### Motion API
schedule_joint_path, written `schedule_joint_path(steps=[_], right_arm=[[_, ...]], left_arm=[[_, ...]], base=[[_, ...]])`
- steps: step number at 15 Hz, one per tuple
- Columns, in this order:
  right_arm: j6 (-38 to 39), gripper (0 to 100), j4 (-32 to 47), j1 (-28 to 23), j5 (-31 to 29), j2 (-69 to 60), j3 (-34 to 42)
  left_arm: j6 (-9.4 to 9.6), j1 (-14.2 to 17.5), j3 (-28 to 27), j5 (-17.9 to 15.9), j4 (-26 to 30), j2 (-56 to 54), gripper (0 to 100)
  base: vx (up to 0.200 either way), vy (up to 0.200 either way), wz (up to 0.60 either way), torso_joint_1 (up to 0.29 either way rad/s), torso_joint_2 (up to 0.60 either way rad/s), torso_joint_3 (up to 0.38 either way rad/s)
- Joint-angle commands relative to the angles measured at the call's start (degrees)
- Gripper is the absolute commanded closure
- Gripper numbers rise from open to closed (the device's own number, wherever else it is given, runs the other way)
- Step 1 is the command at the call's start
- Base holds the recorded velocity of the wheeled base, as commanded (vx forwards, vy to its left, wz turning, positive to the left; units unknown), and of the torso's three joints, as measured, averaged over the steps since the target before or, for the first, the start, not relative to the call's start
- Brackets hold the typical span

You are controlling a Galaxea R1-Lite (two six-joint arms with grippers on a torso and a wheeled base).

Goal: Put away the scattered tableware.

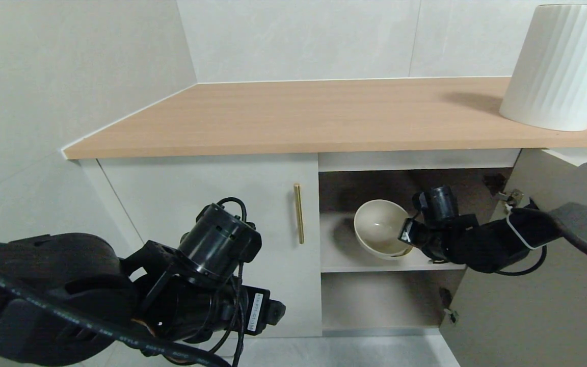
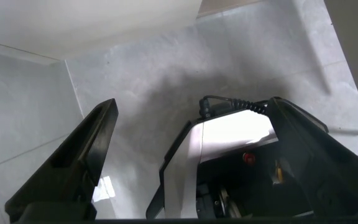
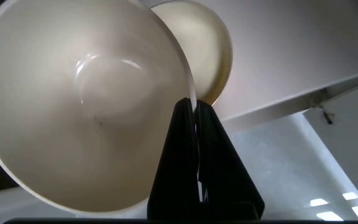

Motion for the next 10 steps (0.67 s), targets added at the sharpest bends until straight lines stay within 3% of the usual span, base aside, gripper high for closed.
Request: schedule_joint_path(steps=[1, 4, 10], right_arm=[[0.0, 100, 0.0, -1.0, 0.0, 1.5, -0.8], [0.0, 100, 0.0, -2.5, 0.0, 3.1, -2.1], [-0.1, 100, 0.0, -3.2, -0.9, 5.8, -4.1]], left_arm=[[-0.01, 0.0, 0.0, -0.1, 0.0, 0.2, 0], [-1.41, 0.0, -0.1, -0.1, -0.1, 0.5, 0], [-1.41, 0.0, -0.1, -0.1, -0.1, 0.5, 0]], base=[[0.000, 0.000, 0.00, 0.000, 0.00, 0.000], [0.000, 0.000, 0.00, 0.000, 0.00, 0.000], [0.000, 0.000, 0.00, 0.000, 0.00, 0.000]])
